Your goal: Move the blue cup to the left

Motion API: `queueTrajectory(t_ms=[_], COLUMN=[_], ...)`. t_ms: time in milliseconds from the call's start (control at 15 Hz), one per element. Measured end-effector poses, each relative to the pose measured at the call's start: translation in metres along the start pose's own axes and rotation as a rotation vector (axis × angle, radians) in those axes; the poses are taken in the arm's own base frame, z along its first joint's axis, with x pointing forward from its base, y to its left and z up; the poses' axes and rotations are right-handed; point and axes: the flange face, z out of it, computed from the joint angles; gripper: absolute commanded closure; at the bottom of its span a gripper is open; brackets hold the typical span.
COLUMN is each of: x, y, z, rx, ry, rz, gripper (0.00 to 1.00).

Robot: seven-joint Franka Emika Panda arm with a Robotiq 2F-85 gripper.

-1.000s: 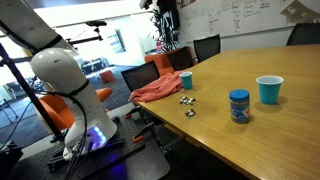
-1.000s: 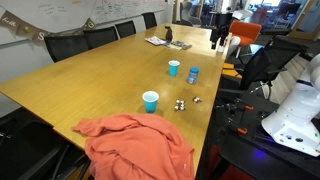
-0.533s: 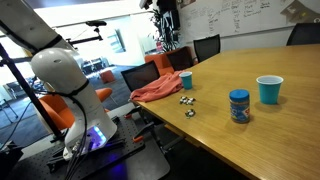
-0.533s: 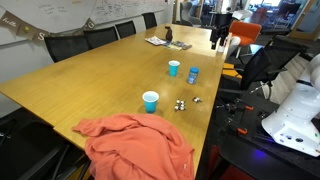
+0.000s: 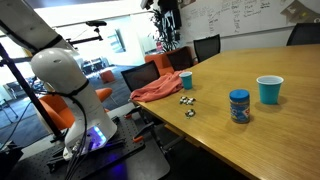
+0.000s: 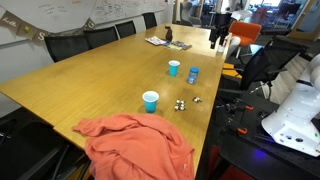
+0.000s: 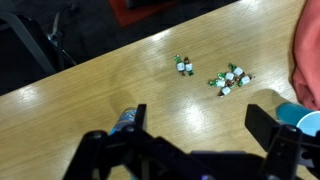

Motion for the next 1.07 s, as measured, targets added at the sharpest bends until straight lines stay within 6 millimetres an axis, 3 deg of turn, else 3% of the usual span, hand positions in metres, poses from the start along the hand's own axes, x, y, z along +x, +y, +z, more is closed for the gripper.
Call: queueTrajectory(t_ms=[400, 933, 1067], x=[0.044, 0.126, 0.142], y=[0.048, 0.171, 0.188], z=[0.013, 0.053, 0.064], rx=[-0.127, -0.151, -0.158], ry=[0.131, 0.15, 0.142], rz=[0.183, 0.474, 0.506], gripper=[0.0, 0.0, 0.0])
